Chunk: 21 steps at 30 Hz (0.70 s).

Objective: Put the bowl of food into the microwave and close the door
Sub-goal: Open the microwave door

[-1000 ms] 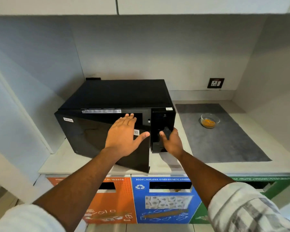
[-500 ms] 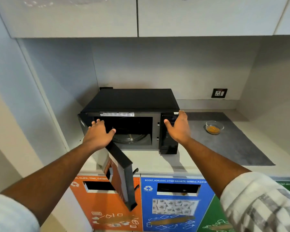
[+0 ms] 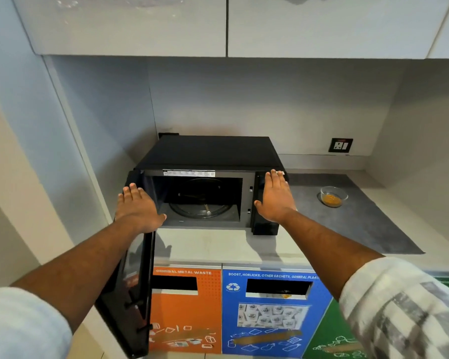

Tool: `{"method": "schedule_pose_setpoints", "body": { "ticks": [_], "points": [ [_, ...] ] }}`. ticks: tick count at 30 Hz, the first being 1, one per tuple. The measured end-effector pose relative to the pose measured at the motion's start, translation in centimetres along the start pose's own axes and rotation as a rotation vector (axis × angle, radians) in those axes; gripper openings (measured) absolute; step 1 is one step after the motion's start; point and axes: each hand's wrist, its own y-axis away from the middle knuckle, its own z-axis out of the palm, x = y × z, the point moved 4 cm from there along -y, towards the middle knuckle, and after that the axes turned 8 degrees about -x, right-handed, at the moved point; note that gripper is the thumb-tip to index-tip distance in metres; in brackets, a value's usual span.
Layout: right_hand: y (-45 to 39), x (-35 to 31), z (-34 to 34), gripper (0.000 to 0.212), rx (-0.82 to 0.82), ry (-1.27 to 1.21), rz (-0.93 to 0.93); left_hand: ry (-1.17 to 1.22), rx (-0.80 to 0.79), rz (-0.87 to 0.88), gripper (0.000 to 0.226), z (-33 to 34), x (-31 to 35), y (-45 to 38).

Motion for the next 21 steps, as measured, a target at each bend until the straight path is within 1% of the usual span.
{"method": "schedule_pose_setpoints", "body": {
  "ticks": [4,7,10,14,17,21],
  "points": [
    [0.1,0.3,-0.2,0.099,-0.032,0.011,-0.014,-0.143,0.027,0.001,0.105,0.7,-1.4,0.7],
    [0.3,0.3,-0.3,0.101,-0.048,0.027,-0.014,-0.180,0.048,0.009,0.104,1.1,-2.6,0.8],
    [0.6,-0.2,-0.1,0.103,-0.055,0.028,0.005,-0.190,0.068,0.017,0.106,1.5,-3.8,0.6],
    [0.7,-0.8,-0.2,0.106,-0.064,0.020,0.032,-0.153,0.086,0.034,0.116,1.9,-4.9,0.1],
    [0.7,-0.9,-0.5,0.108,-0.078,0.008,0.028,-0.139,0.097,0.068,0.121,1.9,-4.8,-0.1],
    [0.8,-0.7,-0.6,0.107,-0.092,0.008,0.007,-0.132,0.096,0.067,0.124,2.1,-4.8,-0.2]
  ]
}}
